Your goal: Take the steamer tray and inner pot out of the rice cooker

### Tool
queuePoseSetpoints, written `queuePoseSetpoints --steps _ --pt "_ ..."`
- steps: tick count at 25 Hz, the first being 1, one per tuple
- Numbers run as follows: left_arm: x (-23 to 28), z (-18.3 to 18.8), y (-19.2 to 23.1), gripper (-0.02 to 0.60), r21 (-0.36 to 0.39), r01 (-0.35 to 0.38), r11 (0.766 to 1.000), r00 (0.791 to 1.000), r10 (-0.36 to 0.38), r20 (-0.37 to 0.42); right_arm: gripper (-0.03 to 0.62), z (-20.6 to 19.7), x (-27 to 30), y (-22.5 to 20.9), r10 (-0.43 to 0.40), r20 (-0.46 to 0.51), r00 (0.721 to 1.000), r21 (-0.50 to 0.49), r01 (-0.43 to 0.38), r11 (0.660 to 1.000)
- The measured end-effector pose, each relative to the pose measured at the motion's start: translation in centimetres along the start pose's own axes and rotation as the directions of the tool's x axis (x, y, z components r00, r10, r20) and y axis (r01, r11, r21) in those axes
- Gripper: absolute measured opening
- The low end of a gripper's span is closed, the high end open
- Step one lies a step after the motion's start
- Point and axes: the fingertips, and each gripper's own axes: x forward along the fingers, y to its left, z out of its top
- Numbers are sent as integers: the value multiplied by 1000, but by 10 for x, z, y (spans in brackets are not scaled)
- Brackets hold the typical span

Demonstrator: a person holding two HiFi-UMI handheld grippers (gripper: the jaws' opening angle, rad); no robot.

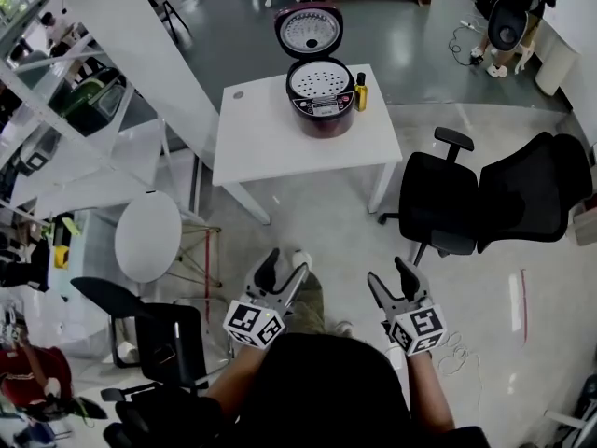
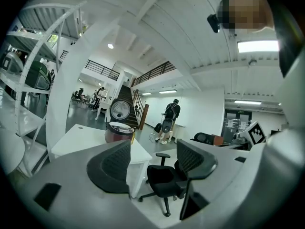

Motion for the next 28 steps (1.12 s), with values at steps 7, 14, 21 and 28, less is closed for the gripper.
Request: queuePoseSetpoints --steps 7,14,21,28 --pt "61 18 63 279 14 38 999 999 -37 -26 249 17 59 -22 -12 7 1000 19 12 1000" --pt "145 66 133 279 0 49 999 999 -49 18 249 50 145 -59 -40 -28 999 -8 40 999" --pt "213 96 183 279 -36 122 992 992 -123 -26 249 91 233 -90 -90 -44 995 51 93 994" --pt "258 125 238 279 -46 163 986 986 -164 -8 249 128 316 -97 -108 -48 993 44 110 993"
